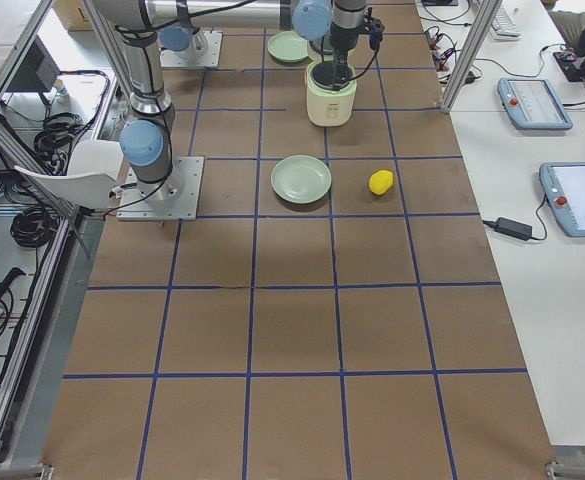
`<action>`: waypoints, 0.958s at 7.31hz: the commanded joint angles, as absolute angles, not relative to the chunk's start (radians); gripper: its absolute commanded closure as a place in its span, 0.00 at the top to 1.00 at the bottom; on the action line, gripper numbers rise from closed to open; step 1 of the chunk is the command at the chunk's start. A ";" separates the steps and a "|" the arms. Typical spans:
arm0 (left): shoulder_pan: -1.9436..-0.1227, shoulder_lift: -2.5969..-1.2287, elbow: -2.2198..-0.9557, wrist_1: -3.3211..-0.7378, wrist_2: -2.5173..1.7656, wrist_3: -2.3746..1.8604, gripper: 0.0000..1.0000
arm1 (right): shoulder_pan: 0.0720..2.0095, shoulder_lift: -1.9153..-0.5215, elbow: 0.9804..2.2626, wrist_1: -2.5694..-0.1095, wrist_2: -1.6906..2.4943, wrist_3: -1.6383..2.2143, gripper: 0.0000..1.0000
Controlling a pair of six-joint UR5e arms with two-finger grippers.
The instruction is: Press rice cooker button
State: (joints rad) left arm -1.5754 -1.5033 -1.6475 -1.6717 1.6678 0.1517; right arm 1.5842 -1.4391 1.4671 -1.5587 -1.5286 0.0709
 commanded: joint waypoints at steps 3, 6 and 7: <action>-1.575 -1.503 -1.647 -1.672 1.669 0.150 1.00 | 1.580 -1.589 1.601 -1.581 -1.532 0.058 1.00; -1.575 -1.503 -1.647 -1.672 1.667 0.152 1.00 | 1.577 -1.597 1.597 -1.634 -1.536 0.058 0.99; -1.575 -1.503 -1.647 -1.672 1.667 0.152 1.00 | 1.577 -1.600 1.598 -1.634 -1.532 0.058 0.99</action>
